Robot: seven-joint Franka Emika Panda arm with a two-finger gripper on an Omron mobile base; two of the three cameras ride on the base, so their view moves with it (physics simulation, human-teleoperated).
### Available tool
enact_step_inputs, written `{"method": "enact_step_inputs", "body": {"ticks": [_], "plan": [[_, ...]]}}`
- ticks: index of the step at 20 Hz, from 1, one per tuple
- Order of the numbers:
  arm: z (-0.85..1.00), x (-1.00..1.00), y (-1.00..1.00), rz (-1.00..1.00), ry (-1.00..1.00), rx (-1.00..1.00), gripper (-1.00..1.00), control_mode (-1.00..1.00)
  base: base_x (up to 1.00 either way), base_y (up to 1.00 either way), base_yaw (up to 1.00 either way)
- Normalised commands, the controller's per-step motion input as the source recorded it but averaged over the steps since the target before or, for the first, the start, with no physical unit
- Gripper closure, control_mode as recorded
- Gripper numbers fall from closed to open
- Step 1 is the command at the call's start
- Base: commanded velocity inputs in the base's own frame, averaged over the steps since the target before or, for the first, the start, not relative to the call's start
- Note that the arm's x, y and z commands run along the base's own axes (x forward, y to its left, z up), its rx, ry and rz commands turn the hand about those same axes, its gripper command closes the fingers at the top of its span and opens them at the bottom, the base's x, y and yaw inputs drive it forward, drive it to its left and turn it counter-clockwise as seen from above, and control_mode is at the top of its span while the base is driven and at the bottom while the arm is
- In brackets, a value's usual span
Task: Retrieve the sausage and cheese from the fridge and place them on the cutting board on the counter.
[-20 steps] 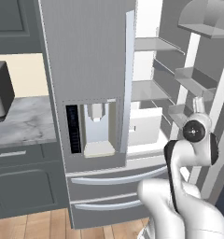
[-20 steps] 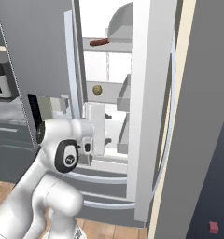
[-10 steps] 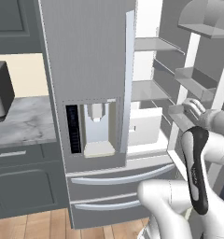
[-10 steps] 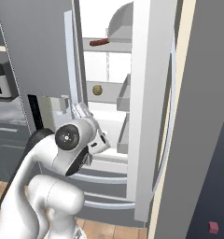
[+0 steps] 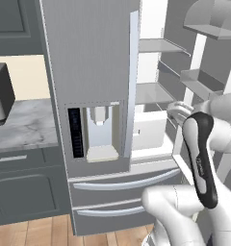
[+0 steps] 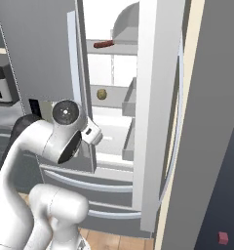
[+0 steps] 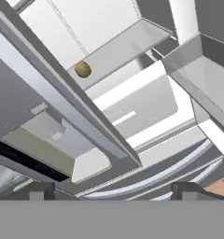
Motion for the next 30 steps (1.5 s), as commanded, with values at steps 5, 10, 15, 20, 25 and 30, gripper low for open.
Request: {"method": "enact_step_inputs", "body": {"ticks": [5,10,15,20,25,30], "plan": [[-0.03,0.35,0.90,0.03,-0.13,-0.20,-1.00,-1.00,0.00,0.00,0.00],[0.00,0.65,0.67,0.00,-0.02,-0.14,-1.00,-1.00,0.00,0.00,0.00],[0.00,0.74,0.14,0.01,0.07,-0.13,-1.00,-1.00,0.00,0.00,0.00],[0.00,0.81,0.01,0.02,0.09,-0.12,-1.00,-1.00,0.00,0.00,0.00],[0.00,0.67,-0.02,0.11,0.10,-0.03,-1.00,-1.00,0.00,0.00,0.00],[-0.03,0.72,0.01,0.14,0.07,-0.04,-1.00,-1.00,0.00,0.00,0.00]]}}
